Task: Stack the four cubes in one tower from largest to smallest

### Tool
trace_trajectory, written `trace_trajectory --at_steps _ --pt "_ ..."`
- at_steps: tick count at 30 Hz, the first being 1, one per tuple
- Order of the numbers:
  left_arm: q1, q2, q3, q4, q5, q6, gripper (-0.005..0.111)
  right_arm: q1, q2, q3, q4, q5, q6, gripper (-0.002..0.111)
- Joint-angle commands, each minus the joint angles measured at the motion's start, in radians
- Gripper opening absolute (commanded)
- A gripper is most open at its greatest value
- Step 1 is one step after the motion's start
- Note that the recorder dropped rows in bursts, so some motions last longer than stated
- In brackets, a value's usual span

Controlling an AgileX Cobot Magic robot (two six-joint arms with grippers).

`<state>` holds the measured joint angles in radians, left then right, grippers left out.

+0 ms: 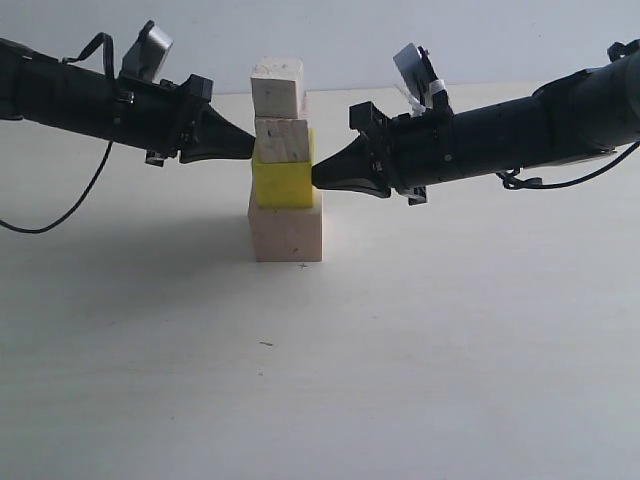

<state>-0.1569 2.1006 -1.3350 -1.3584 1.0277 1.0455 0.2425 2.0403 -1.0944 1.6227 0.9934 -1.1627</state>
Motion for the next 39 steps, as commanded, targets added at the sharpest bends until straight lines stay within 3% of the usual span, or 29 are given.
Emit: trace_trajectory --at_steps 1,26,39 --pt "-0.007 0.009 -0.008 -0.008 -0.002 0.009 0.0 0.002 -0.002 -0.009 0.008 0.022 -0.015 0.0" --pt "0.037 -0.082 -0.008 -0.008 0.046 -0.019 0.0 0.0 -0.025 -0.039 0.006 -0.03 -0.001 0.0" --pt "0.037 -0.108 -0.008 -0.008 0.068 -0.03 0.0 0.0 -0.116 -0.079 -0.114 -0.108 0.092 0.0"
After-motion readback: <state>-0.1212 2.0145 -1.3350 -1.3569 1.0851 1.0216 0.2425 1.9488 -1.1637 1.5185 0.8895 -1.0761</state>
